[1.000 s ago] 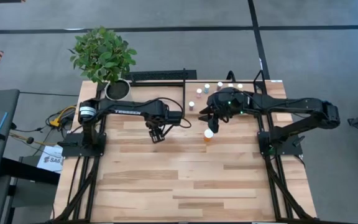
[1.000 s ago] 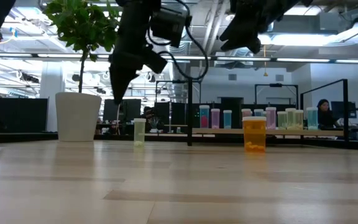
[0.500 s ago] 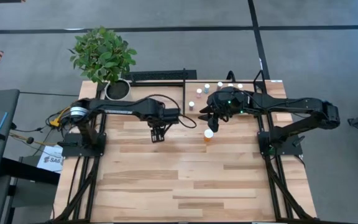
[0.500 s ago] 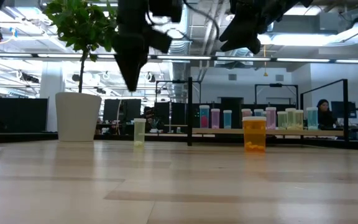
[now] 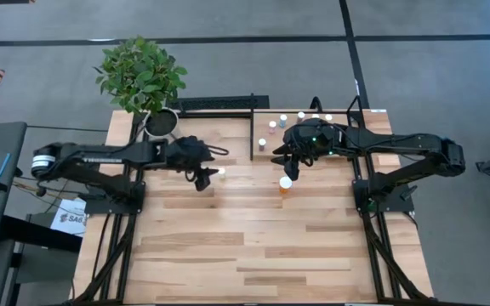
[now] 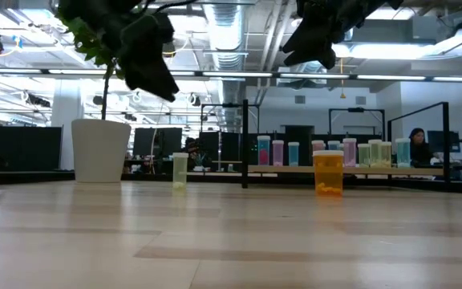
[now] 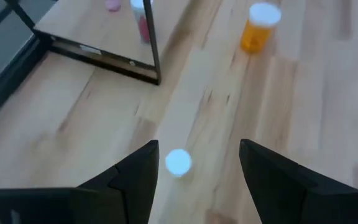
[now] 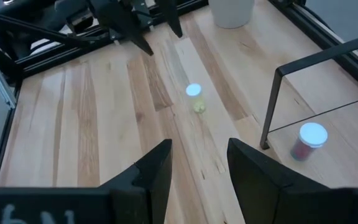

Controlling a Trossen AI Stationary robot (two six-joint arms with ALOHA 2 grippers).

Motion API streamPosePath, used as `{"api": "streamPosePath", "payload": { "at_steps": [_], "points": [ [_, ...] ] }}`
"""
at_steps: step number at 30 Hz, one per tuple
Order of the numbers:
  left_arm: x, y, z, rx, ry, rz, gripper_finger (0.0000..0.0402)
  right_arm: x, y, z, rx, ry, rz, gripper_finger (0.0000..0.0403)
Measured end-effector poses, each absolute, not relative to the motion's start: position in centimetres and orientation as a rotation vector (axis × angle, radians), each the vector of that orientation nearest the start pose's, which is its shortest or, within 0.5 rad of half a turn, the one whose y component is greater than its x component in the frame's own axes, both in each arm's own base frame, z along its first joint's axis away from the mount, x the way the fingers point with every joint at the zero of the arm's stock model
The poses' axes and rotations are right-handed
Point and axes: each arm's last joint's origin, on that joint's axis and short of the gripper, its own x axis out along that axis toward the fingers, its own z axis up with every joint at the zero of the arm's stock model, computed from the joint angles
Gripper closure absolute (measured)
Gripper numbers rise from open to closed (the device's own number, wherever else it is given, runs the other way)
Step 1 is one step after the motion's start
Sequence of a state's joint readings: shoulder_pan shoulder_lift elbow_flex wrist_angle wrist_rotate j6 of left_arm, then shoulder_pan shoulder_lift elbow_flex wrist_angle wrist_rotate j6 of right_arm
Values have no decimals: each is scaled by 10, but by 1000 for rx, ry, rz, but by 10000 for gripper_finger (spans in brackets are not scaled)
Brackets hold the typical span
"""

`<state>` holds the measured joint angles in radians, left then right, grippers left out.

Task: Pick and place medicine bottles onto shelf by color
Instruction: Put the yellow pill bottle on the shelf

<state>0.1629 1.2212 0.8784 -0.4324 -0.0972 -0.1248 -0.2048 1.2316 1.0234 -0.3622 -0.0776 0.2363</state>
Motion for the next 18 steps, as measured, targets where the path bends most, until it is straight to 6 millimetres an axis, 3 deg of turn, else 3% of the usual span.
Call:
{"api": "streamPosePath", "payload": {
  "at_steps": [7,12,18],
  "points": [
    [232,40,233,-197,684,325,154,260,-52,308,310,549,-190,228],
    [231,41,215,-39,721,316,109,261,-52,308,310,548,-190,228],
    [244,43,198,-22,753,303,95,261,-52,308,310,548,-190,228]
  ]
}}
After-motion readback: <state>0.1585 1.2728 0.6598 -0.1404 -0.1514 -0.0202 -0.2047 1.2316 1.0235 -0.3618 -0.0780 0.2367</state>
